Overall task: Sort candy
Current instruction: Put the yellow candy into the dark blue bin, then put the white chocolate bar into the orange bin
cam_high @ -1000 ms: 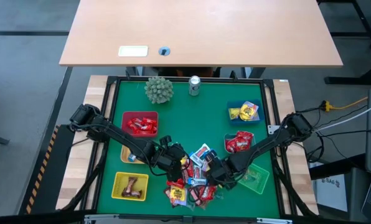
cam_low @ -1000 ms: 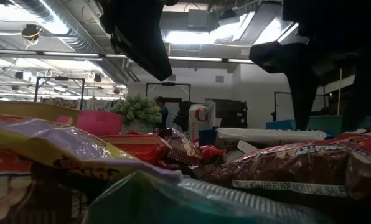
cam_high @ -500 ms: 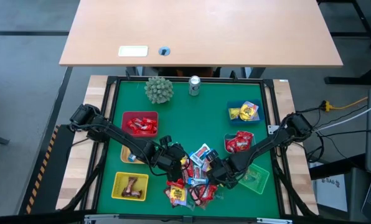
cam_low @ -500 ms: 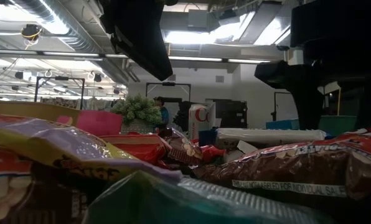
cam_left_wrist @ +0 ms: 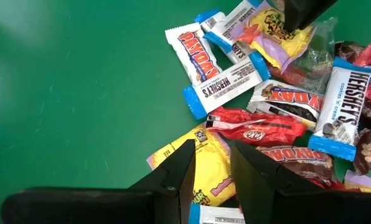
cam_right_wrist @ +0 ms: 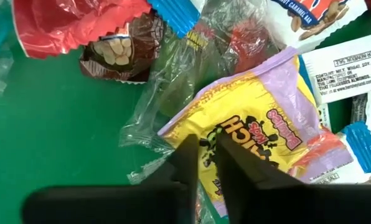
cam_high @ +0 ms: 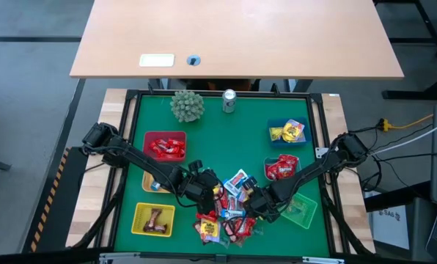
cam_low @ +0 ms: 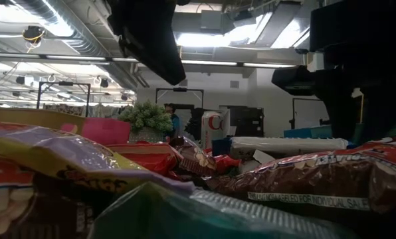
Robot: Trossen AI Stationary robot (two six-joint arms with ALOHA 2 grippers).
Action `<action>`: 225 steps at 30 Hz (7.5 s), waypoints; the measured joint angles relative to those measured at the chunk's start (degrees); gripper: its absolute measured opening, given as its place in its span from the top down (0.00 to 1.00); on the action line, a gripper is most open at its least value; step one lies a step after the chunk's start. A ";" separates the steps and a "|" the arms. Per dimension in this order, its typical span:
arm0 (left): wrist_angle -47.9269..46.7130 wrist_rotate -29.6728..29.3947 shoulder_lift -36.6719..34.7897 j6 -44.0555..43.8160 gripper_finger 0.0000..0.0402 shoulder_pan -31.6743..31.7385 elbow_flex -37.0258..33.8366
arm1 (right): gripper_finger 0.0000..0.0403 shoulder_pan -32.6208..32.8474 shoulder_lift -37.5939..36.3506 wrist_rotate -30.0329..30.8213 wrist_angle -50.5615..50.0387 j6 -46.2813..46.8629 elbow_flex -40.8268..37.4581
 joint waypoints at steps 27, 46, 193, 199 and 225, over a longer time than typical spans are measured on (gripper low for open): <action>1.62 0.00 0.00 0.00 0.77 0.00 -0.02 | 0.72 -0.26 2.71 -1.65 0.81 -0.01 0.26; 1.84 0.01 0.00 0.00 0.77 0.02 -0.02 | 0.99 -0.31 2.93 -2.25 -6.14 -0.02 4.80; 29.71 21.07 18.58 53.81 0.73 10.27 0.02 | 0.53 -58.40 -38.40 -0.52 -19.39 -11.54 -14.88; 29.40 20.67 18.75 52.40 0.77 9.96 1.11 | 0.53 -58.40 -38.40 -0.52 -19.41 -11.54 -14.88; 6.23 15.14 18.73 50.54 0.77 8.33 18.88 | 0.53 -58.40 -38.40 -0.52 -19.45 -11.54 -14.88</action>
